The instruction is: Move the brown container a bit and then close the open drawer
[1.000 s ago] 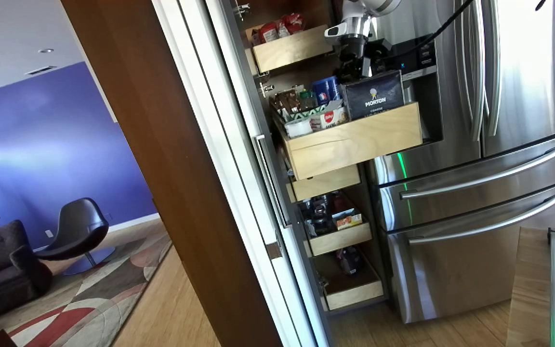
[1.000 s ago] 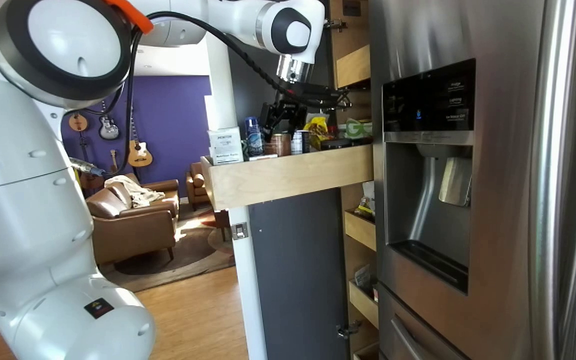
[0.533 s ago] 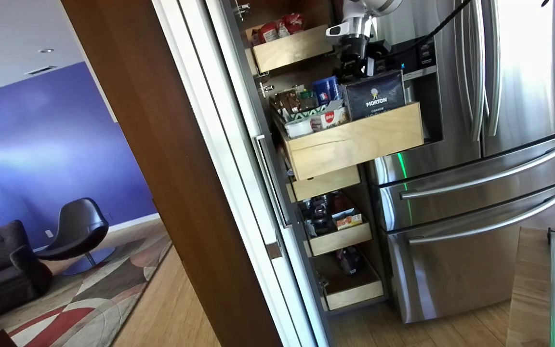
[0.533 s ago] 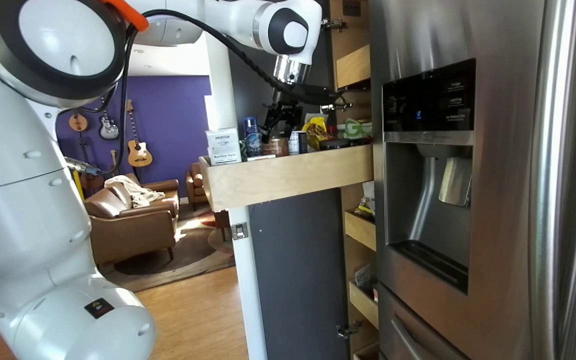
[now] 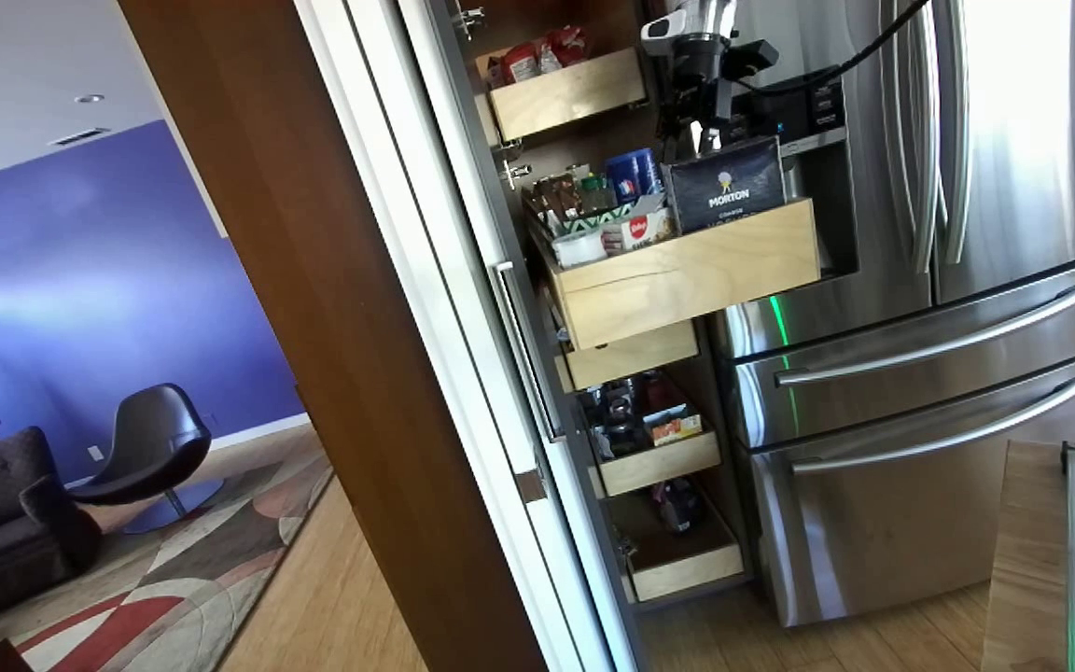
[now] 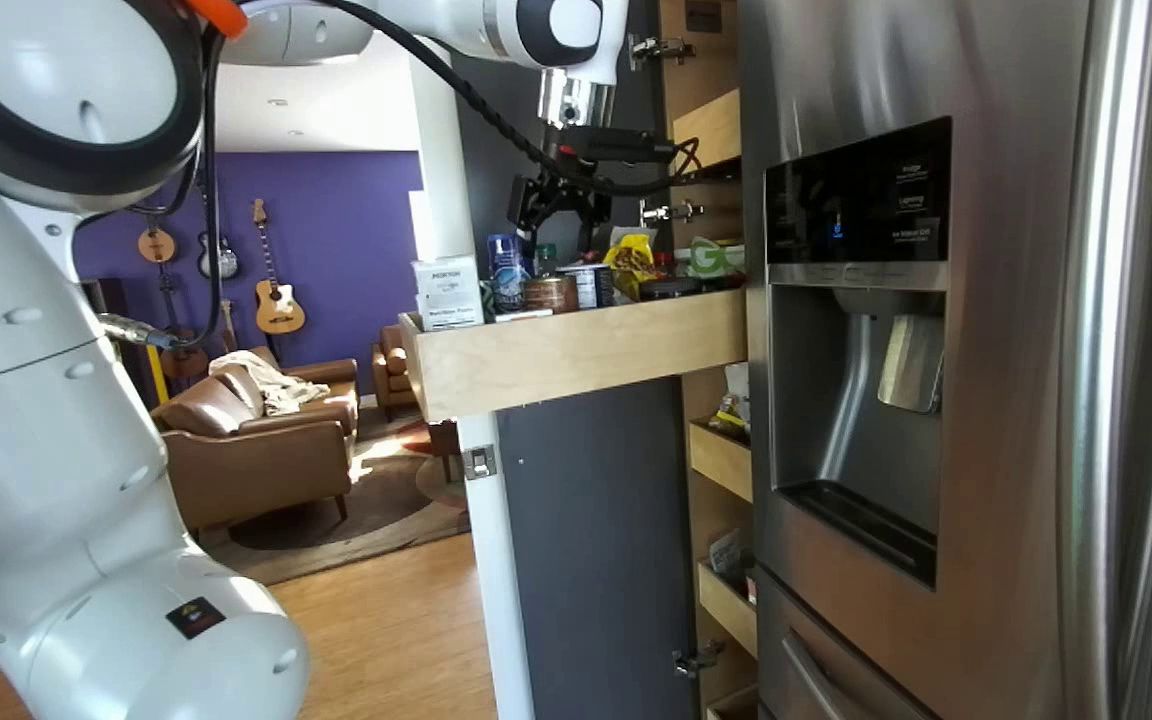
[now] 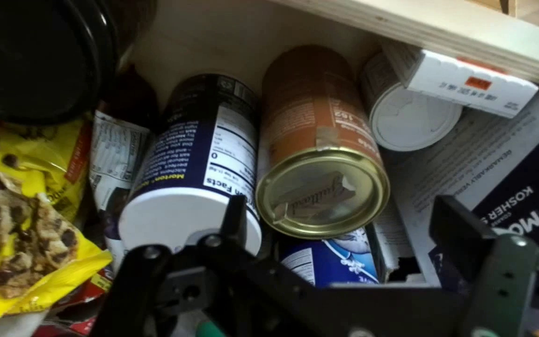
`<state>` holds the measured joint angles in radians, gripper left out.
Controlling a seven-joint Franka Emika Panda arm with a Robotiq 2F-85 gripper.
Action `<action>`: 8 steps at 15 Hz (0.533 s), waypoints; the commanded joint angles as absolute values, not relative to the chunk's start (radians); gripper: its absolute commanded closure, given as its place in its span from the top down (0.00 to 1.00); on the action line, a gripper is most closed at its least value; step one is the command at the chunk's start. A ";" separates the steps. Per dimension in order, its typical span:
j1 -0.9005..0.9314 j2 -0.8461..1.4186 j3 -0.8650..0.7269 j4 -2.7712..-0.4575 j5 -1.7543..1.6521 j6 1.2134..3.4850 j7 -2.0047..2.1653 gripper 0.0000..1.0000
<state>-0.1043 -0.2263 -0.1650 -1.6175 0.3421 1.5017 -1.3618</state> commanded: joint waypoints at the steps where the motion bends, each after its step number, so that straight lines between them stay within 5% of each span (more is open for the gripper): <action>1: -0.112 -0.269 -0.171 -1.584 0.295 1.449 -1.157 1.00; 8: -0.081 -0.396 -0.082 -1.572 0.182 1.377 -0.655 1.00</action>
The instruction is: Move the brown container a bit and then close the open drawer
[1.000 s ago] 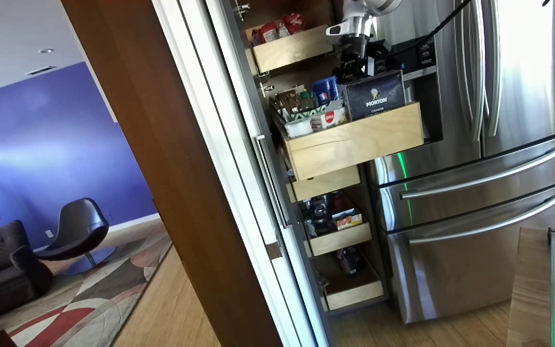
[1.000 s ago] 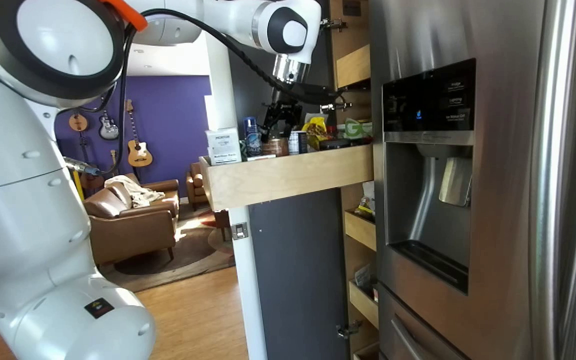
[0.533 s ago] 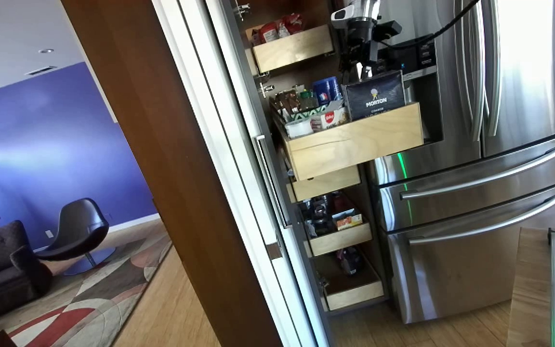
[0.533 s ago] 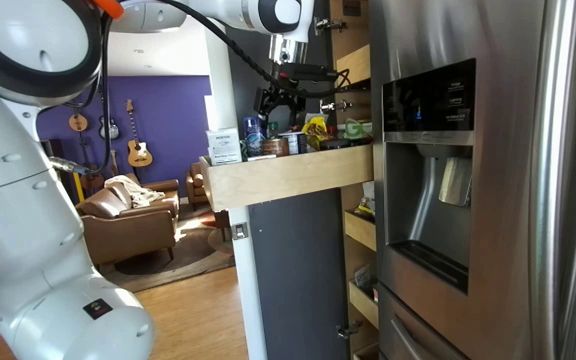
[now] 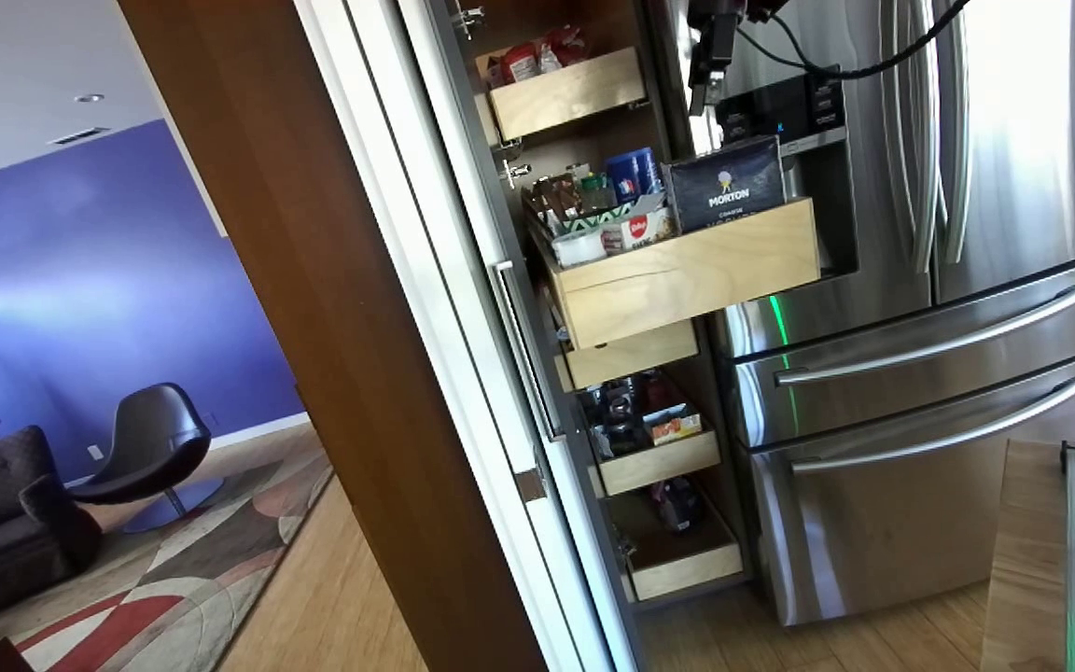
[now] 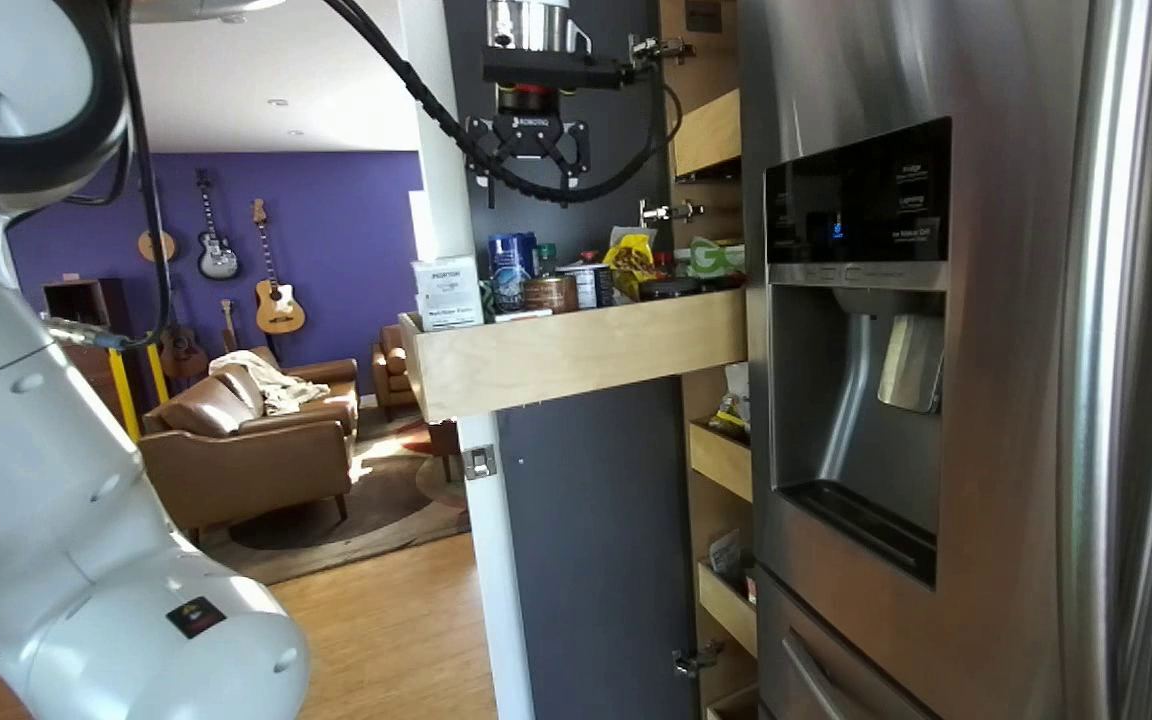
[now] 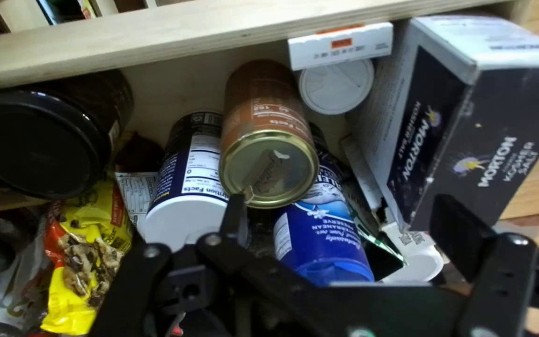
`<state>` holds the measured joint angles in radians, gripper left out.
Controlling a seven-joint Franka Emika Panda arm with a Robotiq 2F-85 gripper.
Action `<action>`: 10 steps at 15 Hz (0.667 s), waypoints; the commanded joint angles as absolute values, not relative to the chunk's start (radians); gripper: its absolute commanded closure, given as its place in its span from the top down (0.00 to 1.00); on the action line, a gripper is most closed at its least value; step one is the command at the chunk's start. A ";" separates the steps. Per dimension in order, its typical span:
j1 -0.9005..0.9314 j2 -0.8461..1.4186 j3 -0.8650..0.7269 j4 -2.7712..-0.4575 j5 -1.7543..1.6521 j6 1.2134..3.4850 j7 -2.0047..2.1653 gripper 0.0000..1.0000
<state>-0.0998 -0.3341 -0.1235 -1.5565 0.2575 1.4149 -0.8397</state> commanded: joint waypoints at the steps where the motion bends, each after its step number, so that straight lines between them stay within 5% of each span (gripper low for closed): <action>1: -0.057 -0.351 -0.132 -1.551 0.224 1.407 -0.760 1.00; 10: -0.024 -0.381 -0.109 -1.573 0.176 1.374 -0.687 1.00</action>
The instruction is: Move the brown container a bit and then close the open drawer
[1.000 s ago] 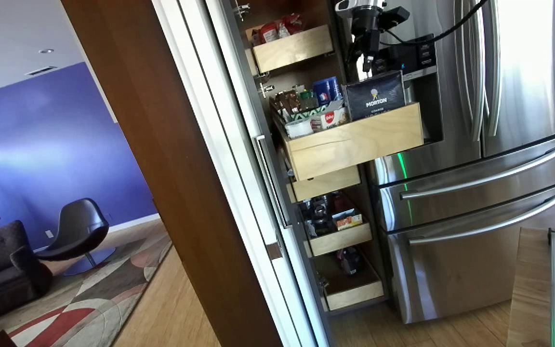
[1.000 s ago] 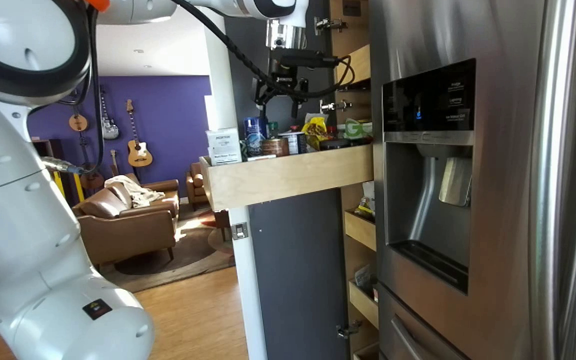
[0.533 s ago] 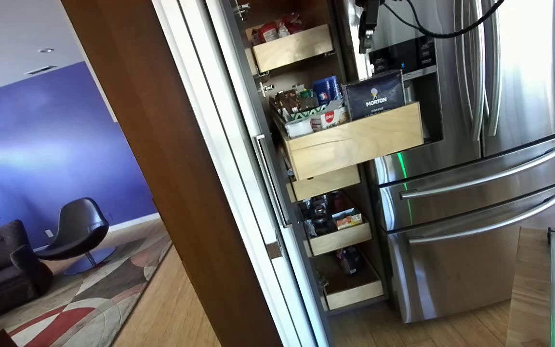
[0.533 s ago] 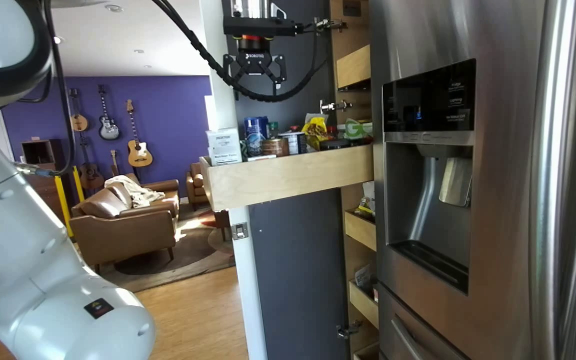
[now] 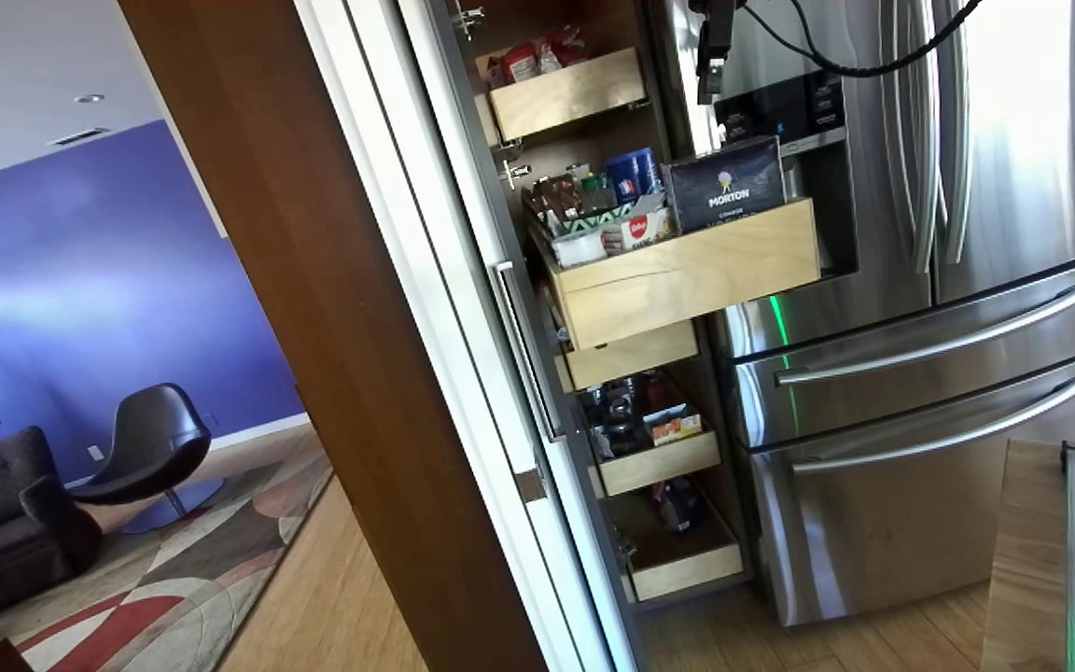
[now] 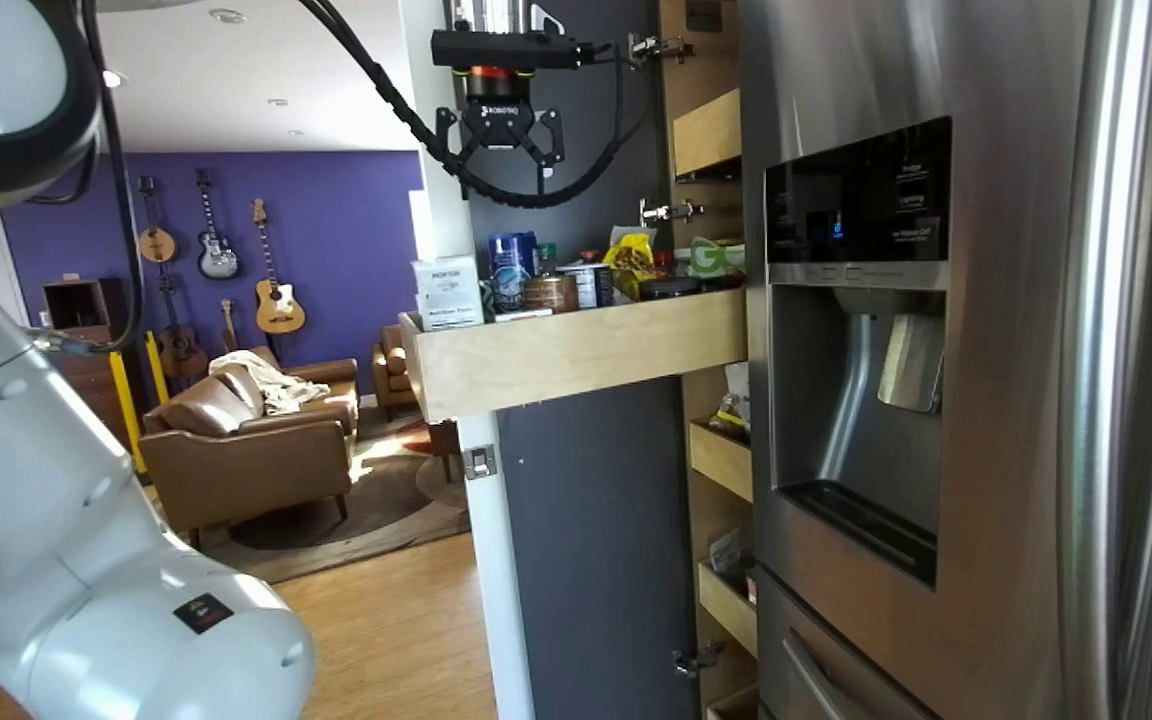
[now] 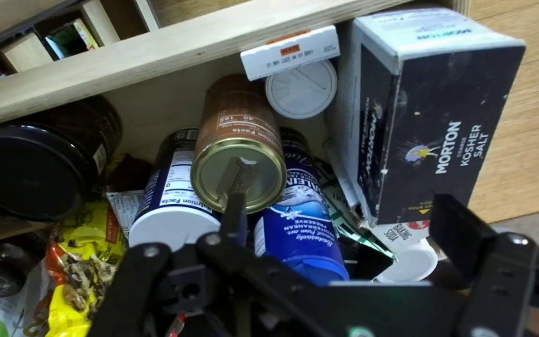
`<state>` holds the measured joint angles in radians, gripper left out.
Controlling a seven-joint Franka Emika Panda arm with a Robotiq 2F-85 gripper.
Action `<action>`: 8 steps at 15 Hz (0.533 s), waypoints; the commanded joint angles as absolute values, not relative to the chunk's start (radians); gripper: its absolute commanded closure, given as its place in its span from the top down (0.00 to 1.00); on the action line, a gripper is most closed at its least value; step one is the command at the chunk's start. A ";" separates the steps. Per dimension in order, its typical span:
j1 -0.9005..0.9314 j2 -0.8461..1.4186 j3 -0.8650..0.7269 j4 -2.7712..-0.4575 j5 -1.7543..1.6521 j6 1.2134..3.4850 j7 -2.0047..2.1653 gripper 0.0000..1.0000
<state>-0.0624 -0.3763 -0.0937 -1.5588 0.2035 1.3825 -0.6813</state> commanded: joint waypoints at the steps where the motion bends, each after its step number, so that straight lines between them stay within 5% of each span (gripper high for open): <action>1: -0.030 -0.378 -0.103 -1.573 0.151 1.396 -0.667 1.00; 8: -0.050 -0.324 -0.129 -1.584 0.086 1.499 -0.514 1.00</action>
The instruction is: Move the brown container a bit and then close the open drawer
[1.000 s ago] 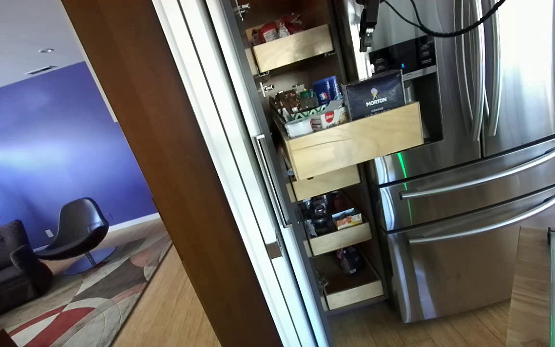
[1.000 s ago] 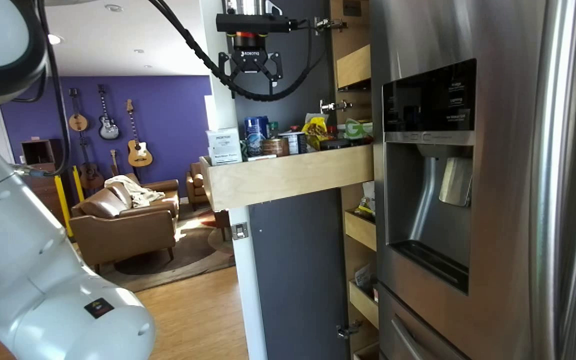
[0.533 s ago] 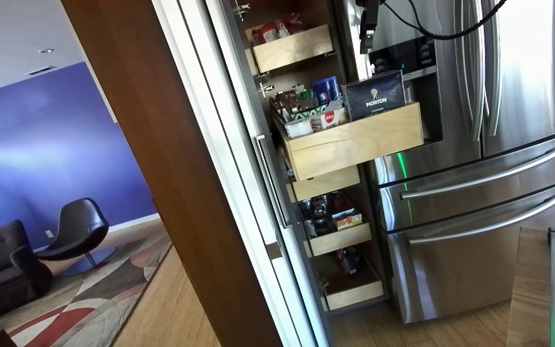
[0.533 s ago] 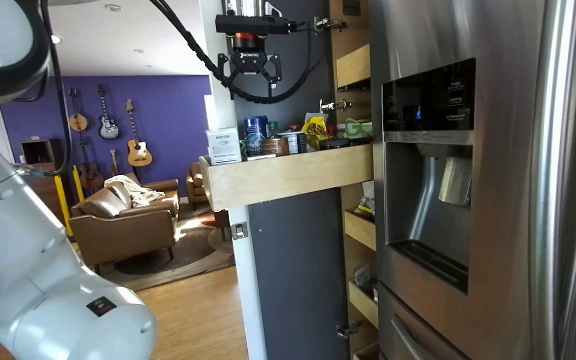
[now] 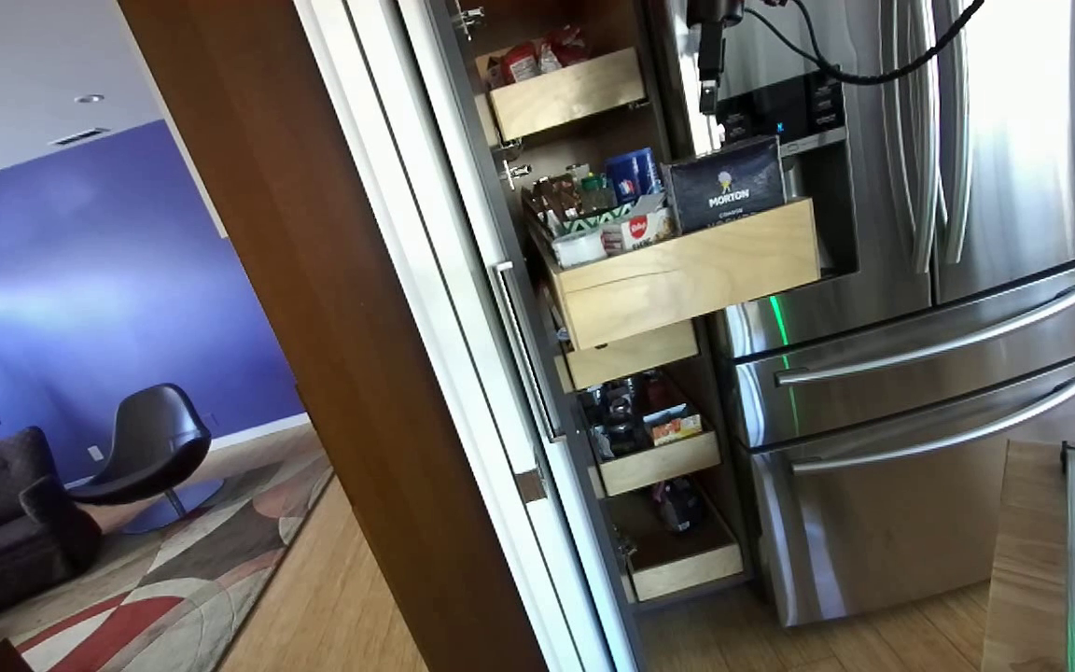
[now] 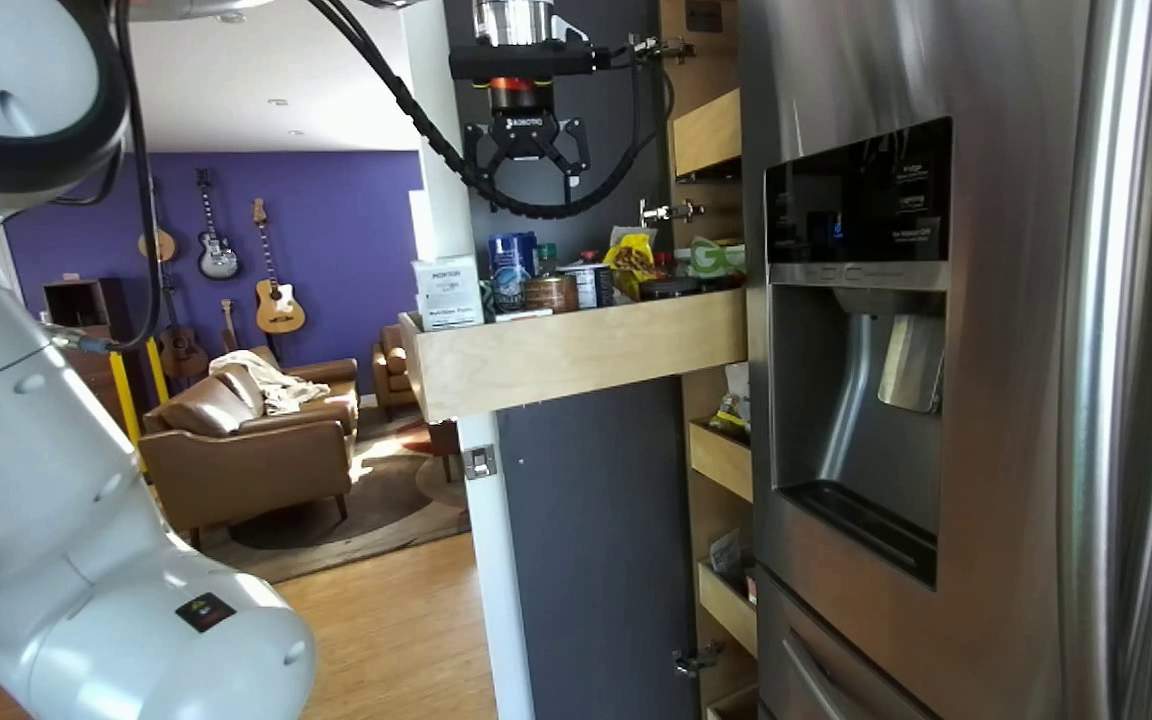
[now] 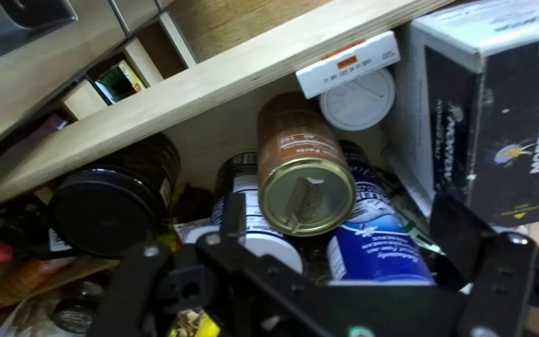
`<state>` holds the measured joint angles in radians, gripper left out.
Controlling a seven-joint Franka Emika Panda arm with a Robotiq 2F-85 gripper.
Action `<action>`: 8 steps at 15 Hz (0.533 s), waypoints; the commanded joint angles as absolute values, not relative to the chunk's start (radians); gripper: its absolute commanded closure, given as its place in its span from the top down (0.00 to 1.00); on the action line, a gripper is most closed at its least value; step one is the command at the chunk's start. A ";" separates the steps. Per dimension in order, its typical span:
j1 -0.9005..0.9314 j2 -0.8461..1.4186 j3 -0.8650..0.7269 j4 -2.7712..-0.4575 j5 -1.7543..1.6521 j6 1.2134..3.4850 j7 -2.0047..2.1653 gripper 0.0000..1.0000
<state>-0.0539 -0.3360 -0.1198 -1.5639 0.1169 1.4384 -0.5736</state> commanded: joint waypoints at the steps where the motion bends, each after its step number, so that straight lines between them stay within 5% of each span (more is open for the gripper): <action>1: -0.049 -0.315 -0.130 -1.588 0.077 1.518 -0.505 1.00; 8: -0.076 -0.291 -0.129 -1.584 0.023 1.522 -0.353 1.00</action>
<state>-0.0577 -0.2802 -0.1293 -1.5769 0.0726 1.5292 -0.4707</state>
